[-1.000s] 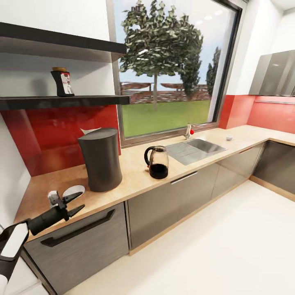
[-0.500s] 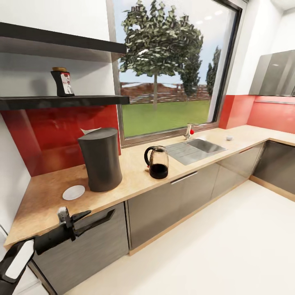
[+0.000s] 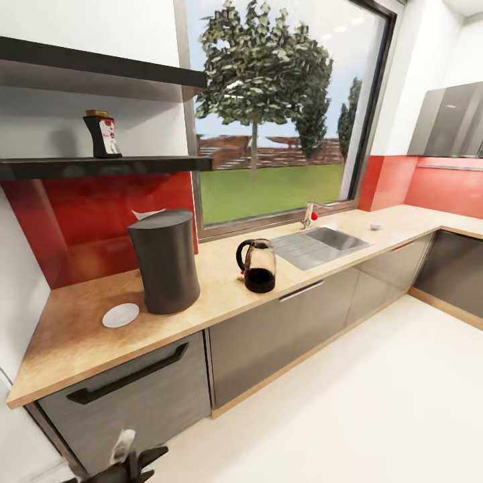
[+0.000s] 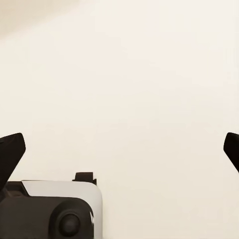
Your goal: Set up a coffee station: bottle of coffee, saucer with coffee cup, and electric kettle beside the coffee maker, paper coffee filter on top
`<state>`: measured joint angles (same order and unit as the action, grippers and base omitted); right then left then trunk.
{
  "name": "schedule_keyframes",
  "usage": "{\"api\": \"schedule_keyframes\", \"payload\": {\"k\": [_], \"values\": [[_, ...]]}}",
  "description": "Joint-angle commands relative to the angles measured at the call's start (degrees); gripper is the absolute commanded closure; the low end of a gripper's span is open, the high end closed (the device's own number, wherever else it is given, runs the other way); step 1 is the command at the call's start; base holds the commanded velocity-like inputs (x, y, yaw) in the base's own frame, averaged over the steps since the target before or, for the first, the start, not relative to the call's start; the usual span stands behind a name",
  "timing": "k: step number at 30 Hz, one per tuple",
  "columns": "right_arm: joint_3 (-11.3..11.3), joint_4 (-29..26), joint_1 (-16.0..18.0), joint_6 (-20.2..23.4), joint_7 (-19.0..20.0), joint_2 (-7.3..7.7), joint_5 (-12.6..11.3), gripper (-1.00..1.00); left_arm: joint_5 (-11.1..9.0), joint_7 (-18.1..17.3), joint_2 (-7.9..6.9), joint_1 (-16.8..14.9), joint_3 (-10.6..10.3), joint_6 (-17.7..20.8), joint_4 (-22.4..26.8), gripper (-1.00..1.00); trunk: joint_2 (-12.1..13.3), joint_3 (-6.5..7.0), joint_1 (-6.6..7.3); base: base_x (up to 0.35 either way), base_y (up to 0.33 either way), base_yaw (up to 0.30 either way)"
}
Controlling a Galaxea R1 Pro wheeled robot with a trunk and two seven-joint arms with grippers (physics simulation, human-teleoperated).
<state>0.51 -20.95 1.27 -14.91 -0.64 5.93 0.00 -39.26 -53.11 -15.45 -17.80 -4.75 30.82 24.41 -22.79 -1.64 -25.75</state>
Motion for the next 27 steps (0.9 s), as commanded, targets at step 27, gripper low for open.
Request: {"api": "schedule_keyframes", "payload": {"k": [27], "values": [[-0.3, 0.0, 0.0, 0.6, 0.1, -0.51, 0.2, -1.0, 20.0, 54.6, 3.41, 11.3, -1.5, -39.0, -24.8, -1.0, -0.1, -1.29, -0.04, 0.0, 0.0, 0.151]]}}
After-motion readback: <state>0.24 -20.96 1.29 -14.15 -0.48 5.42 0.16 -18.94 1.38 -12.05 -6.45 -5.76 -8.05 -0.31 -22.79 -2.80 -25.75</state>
